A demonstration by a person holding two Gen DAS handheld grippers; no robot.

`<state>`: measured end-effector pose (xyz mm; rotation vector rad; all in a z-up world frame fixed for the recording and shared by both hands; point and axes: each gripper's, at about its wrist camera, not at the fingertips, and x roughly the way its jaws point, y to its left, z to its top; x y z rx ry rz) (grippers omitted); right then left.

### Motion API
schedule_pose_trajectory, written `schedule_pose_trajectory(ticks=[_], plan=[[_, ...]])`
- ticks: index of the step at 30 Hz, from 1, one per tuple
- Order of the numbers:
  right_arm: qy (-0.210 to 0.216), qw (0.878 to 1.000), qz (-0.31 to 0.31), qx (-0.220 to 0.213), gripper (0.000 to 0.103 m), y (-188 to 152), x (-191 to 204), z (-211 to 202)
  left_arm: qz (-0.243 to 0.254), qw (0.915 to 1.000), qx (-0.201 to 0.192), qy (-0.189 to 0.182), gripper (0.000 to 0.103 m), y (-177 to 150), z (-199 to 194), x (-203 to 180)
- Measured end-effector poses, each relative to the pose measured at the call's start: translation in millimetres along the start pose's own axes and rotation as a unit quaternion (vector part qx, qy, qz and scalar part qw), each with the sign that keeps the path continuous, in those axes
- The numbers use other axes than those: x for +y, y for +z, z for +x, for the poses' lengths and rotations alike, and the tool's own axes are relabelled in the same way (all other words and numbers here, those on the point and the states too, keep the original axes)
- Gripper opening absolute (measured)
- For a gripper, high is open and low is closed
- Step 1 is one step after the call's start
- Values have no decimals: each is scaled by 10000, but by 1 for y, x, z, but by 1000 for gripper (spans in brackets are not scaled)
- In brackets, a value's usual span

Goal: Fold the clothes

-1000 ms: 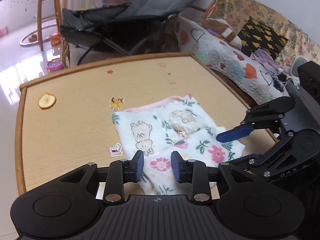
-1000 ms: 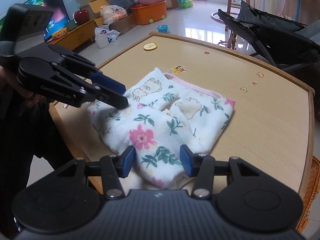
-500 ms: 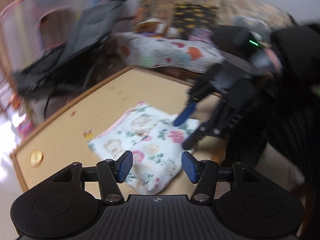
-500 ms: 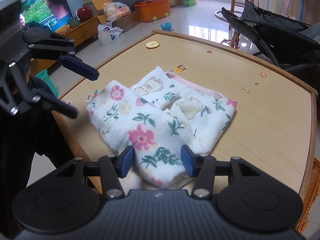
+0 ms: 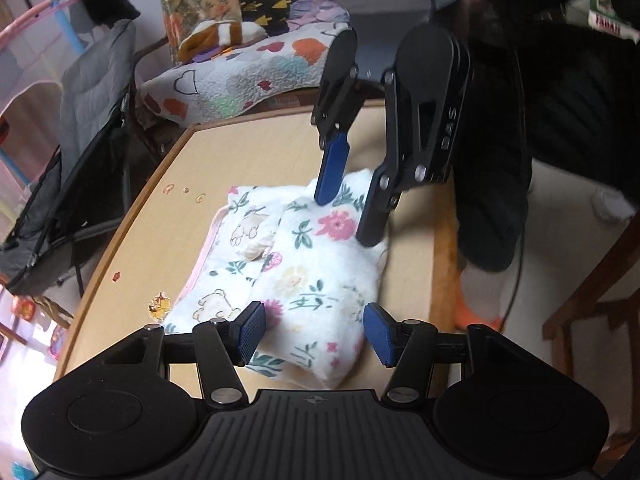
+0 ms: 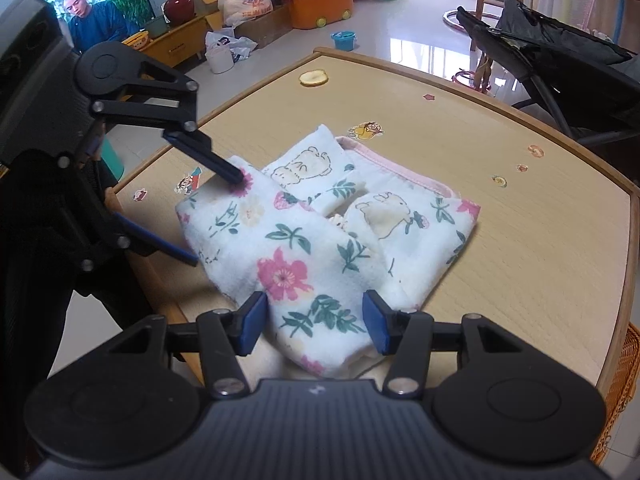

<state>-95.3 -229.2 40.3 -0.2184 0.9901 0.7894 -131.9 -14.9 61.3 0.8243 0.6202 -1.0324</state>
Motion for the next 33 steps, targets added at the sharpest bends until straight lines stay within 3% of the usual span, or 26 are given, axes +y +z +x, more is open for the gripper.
schedule_pose_trajectory(ticks=[8, 17, 22, 25, 30, 33], plan=[[35, 10000, -49, 57, 54, 3, -1, 0, 411, 9988, 230, -99, 58, -5, 9, -11], [-29, 9997, -219, 128, 54, 7, 2, -7, 78, 9995, 180, -241, 58, -11, 11, -6], [-219, 9956, -883, 223, 54, 10, 13, -23, -174, 9988, 290, -363, 54, -6, 22, 2], [-387, 9853, -1643, 251, 54, 9, 26, -36, -282, 9981, 342, -417, 54, -6, 27, 4], [-564, 9463, -3142, 517, 54, 2, 56, -37, -396, 9976, 359, -444, 54, -6, 32, 5], [-651, 9309, -3534, 658, 54, -3, 65, -27, -429, 9975, 352, -445, 54, -7, 34, 5]])
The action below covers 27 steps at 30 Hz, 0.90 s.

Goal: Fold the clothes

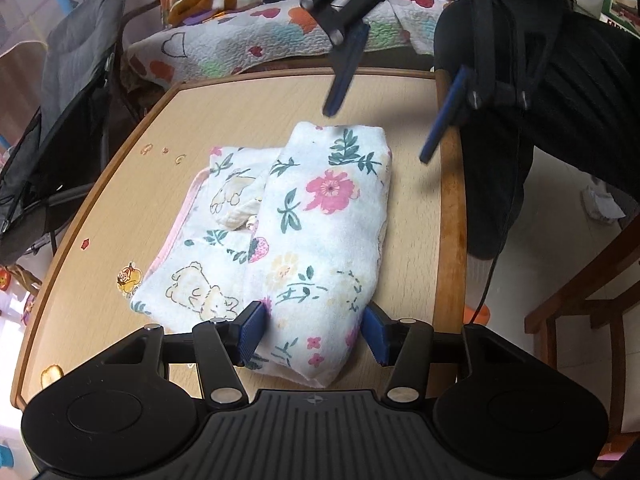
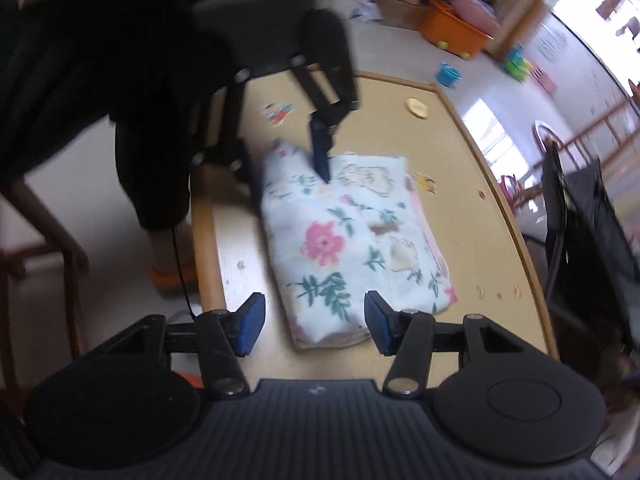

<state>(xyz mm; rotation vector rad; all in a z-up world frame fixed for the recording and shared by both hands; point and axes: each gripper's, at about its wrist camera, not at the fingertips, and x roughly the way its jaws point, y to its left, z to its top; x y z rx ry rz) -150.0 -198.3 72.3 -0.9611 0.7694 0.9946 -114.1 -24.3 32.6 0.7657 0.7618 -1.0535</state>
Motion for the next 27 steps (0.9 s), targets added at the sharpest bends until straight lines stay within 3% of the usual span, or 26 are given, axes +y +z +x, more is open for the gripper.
schedule_pose_trajectory(ticks=[10, 14, 18, 22, 27], plan=[[-68, 9990, -289, 334, 52, -1, 4, 35, -59, 10000, -22, -24, 54, -1, 3, 4], [-308, 9982, -397, 322, 50, -1, 3, 40, -112, 9999, -52, -19, 54, -2, 3, 5], [-269, 9984, -389, 306, 49, -3, 2, 41, -180, 9998, -82, -21, 54, -3, 4, 6], [-22, 9994, -69, 353, 35, -2, -5, 41, -212, 9998, -62, -9, 54, -2, 4, 6], [193, 9982, 379, 430, 32, 1, -14, 44, -238, 9997, -15, 1, 53, 0, 4, 6]])
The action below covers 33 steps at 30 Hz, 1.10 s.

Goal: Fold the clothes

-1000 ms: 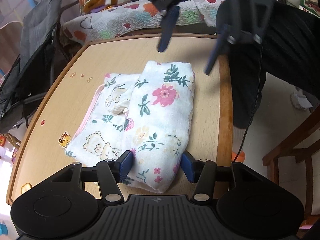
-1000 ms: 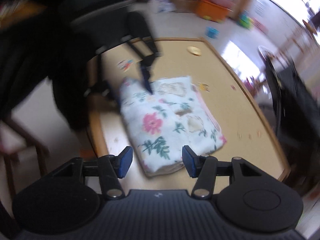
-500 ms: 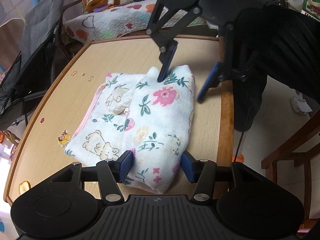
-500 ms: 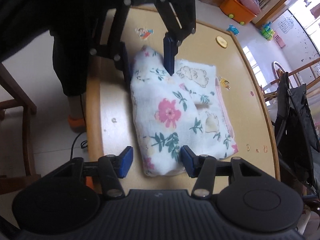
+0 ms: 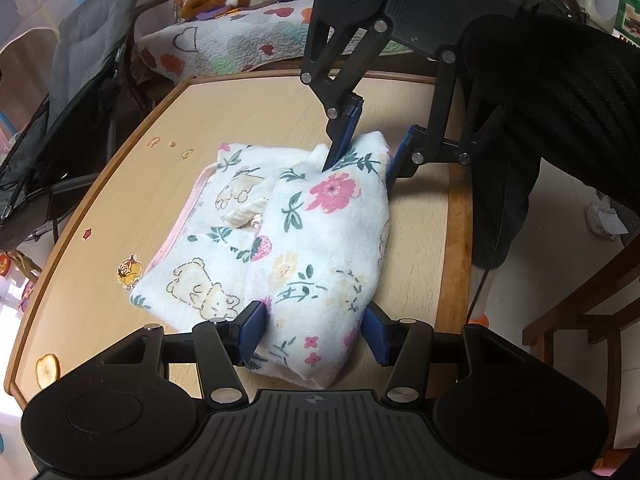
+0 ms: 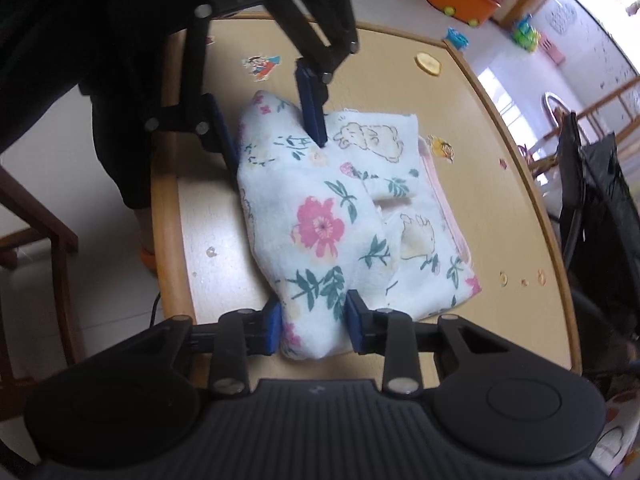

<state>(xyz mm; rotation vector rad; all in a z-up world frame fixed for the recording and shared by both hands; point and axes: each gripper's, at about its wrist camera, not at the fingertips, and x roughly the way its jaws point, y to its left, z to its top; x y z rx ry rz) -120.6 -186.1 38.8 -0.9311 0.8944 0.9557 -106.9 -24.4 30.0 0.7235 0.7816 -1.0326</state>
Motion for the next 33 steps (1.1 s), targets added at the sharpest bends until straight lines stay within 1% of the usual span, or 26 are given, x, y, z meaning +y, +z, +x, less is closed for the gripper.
schedule_pose_trajectory(ticks=[2, 4, 7, 10, 14, 16, 19, 22, 28, 33], plan=[[102, 9997, 198, -24, 30, 0, -5, -1, -56, 10000, 10, -22, 48, 1, 0, 2], [204, 9990, 396, -49, 26, -1, -9, -1, -141, 9999, 19, -41, 41, 2, -1, 4], [398, 9968, 690, -94, 22, -2, -16, -4, -332, 9994, 17, -126, 34, 4, -3, 9], [712, 9935, 884, -87, 21, -3, -21, -8, -455, 9986, 55, -279, 33, 6, -4, 11], [1271, 9859, 1085, -12, 21, -5, -24, -15, -685, 9950, 209, -698, 33, 9, -7, 9], [1581, 9803, 1182, 35, 21, -7, -25, -17, -839, 9903, 308, -1060, 33, 12, -9, 8], [2112, 9683, 1324, 139, 22, -10, -29, -18, -1050, 9807, 459, -1587, 33, 16, -10, 10], [2491, 9567, 1481, 258, 22, -10, -36, -15, -1220, 9709, 623, -1962, 33, 21, -5, 17], [2945, 9375, 1788, 494, 24, -8, -57, -3, -1416, 9580, 878, -2335, 33, 28, 9, 40], [3114, 9302, 1849, 604, 24, -2, -69, 5, -1647, 9504, 928, -2471, 33, 26, 18, 53]])
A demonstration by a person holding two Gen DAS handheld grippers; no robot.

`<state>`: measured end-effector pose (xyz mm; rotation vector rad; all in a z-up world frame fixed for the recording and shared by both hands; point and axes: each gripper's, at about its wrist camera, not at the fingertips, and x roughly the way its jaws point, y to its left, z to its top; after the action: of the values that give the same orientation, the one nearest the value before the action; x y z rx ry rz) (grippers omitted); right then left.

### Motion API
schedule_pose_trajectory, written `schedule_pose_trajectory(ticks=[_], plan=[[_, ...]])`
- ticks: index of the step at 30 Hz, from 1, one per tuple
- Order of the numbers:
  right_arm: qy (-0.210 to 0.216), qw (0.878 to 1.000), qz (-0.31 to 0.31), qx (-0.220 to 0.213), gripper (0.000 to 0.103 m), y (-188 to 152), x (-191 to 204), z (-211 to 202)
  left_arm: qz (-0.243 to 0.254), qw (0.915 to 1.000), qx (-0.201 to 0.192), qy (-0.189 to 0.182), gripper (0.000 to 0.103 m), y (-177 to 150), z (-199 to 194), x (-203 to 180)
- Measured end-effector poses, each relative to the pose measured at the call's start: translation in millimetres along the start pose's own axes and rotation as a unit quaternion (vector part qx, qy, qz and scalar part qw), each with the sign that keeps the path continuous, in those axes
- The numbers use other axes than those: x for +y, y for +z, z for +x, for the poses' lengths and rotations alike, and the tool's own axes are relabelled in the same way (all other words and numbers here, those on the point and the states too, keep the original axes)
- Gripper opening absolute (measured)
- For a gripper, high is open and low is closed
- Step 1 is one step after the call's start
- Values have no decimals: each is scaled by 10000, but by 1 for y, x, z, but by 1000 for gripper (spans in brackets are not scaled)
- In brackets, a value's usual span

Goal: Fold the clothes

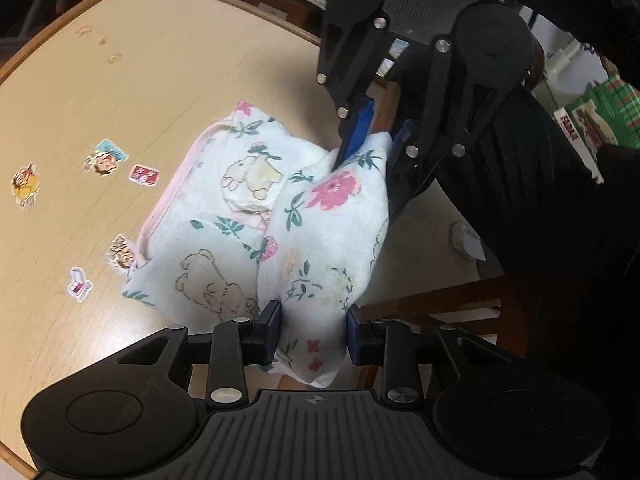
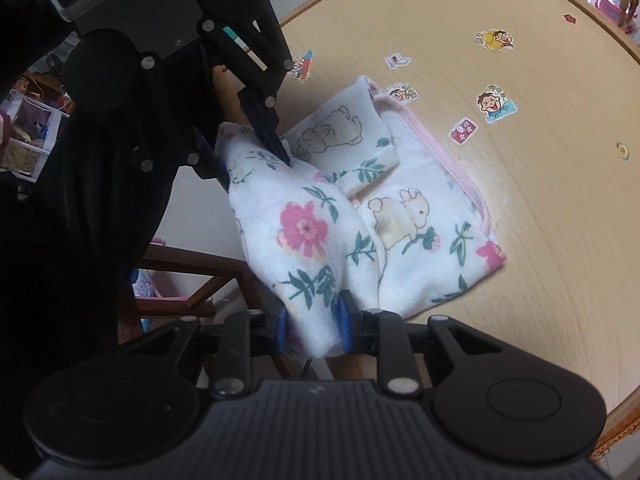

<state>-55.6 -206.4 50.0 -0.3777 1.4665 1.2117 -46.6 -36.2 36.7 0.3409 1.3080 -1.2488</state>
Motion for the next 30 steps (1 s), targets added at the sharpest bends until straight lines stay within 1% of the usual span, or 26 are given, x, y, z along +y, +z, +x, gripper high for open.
schedule_pose_trajectory(ticks=[4, 8, 12, 15, 18, 21, 23, 26, 30], plan=[[33, 10000, 50, -30, 24, 6, -7, -6, -254, 9995, -89, -144, 33, -1, 1, 14], [115, 9998, 110, -144, 24, 6, -13, -22, -444, 9981, -236, -347, 33, -4, -4, 23], [325, 9992, 136, -203, 24, 8, -18, -34, -572, 9961, -325, -590, 33, -5, -10, 28], [631, 9978, 207, -66, 24, 9, -22, -30, -728, 9924, -287, -951, 33, -4, -10, 34], [907, 9955, 187, 207, 24, 10, -19, -17, -687, 9902, -49, -1219, 33, -5, 3, 30], [993, 9940, 269, 368, 24, 9, -21, -6, -687, 9892, 160, -1287, 33, -9, 14, 25], [1000, 9935, 388, 382, 24, 9, -26, -1, -808, 9888, 168, -1246, 33, -12, 23, 30], [1000, 9929, 560, 319, 24, 9, -36, -3, -994, 9881, 62, -1173, 34, -13, 28, 37], [1089, 9904, 812, 251, 24, 9, -50, -9, -1261, 9858, -98, -1101, 38, -16, 17, 48]])
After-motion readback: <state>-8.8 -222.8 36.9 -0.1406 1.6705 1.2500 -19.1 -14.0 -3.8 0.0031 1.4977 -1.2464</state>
